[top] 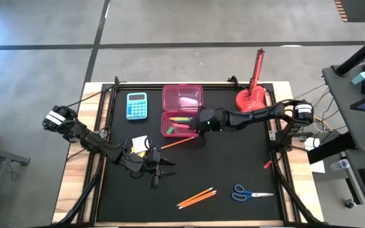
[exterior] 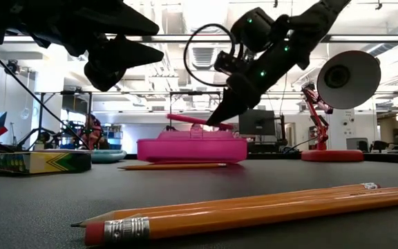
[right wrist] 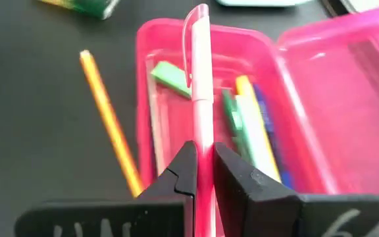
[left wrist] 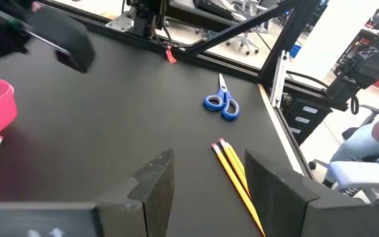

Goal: Pack school essentials
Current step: Put the pink pen into the pink supply box, then put the yellow pencil into the pink supply box

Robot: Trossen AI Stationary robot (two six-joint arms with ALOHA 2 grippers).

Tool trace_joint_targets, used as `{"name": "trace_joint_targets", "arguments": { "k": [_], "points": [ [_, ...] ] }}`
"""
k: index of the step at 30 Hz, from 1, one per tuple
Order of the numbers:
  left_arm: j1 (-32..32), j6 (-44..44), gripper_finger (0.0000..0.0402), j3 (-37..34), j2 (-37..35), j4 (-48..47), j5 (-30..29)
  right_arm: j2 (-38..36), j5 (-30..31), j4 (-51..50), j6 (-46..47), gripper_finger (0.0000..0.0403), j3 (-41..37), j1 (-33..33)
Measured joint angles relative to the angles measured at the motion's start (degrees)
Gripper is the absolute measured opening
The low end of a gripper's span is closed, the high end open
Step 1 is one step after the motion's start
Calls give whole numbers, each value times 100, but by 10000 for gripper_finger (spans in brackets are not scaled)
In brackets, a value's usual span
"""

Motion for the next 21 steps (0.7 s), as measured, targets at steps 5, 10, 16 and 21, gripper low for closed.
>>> {"name": "trace_joint_targets", "arguments": {
  "k": [5,10,16,21],
  "points": [
    [-2,8,164,0,0,2,0,113,-657,-7,190,20,2,-215],
    [-2,52,164,0,0,2,-1,346,-687,232,297,33,2,-214],
    [-2,15,164,0,0,0,-1,400,-684,301,386,80,2,-240],
    [-2,11,164,0,0,0,-1,400,-683,299,434,108,2,-240]
  ]
}}
